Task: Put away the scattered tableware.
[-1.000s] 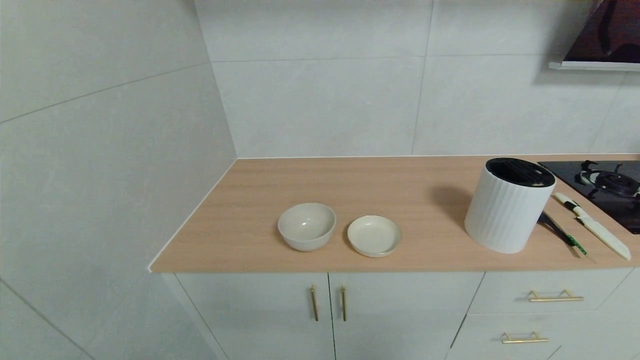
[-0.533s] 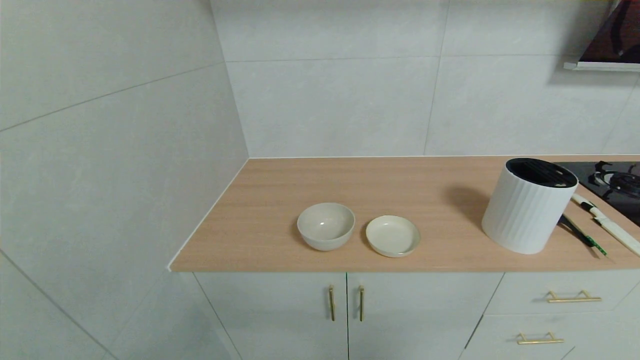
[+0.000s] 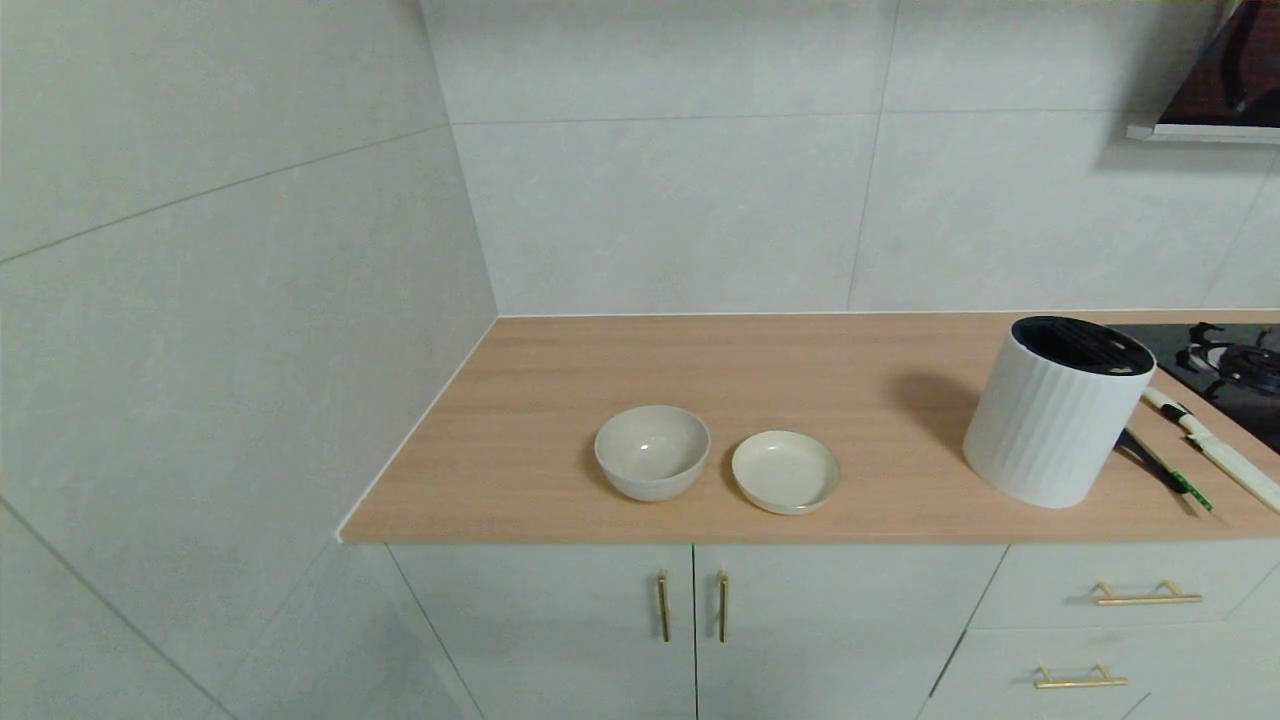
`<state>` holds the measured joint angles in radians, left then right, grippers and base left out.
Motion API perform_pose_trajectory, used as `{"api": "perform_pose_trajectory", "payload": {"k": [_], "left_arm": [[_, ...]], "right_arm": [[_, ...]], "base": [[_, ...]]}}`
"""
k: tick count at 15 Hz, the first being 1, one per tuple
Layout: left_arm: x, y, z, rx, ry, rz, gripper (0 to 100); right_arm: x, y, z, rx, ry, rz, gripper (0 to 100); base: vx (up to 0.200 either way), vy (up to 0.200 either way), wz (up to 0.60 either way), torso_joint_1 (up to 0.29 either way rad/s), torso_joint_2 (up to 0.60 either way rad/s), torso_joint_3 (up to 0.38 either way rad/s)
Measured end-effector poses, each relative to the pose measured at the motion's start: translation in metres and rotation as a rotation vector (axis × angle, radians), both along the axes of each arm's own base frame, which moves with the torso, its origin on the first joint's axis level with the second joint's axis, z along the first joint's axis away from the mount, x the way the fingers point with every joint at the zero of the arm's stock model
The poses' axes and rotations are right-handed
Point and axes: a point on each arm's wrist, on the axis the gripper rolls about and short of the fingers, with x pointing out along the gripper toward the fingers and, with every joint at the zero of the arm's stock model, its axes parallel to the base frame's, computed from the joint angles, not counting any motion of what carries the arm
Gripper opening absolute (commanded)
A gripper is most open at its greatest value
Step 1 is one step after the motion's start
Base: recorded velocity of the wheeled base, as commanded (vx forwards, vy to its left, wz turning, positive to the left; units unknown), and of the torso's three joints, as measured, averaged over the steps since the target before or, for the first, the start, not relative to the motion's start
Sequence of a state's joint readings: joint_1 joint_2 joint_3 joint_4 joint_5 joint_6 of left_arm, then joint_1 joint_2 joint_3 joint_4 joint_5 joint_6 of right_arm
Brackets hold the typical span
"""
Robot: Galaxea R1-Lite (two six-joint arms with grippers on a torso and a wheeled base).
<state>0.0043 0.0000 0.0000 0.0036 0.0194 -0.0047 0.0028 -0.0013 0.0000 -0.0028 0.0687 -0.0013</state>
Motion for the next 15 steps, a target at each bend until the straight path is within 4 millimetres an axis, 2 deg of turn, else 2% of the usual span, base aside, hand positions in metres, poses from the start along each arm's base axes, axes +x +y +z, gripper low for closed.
{"api": "perform_pose_trajectory", "payload": {"k": [5,15], "left_arm": [[0.0000,0.0000,0.0000,0.001,0.000,0.000,100],[0.0000,0.0000,0.0001,0.000,-0.001,0.000,100]], "right_arm": [[0.0000,0.0000,0.0000,0.000,0.000,0.000,100],[0.0000,0.0000,0.0000,0.000,0.000,0.000,100]], "base": [[0.000,0.000,0.00,-0.150,0.34,0.180],[0.000,0.000,0.00,-0.236,0.54,0.295]]}}
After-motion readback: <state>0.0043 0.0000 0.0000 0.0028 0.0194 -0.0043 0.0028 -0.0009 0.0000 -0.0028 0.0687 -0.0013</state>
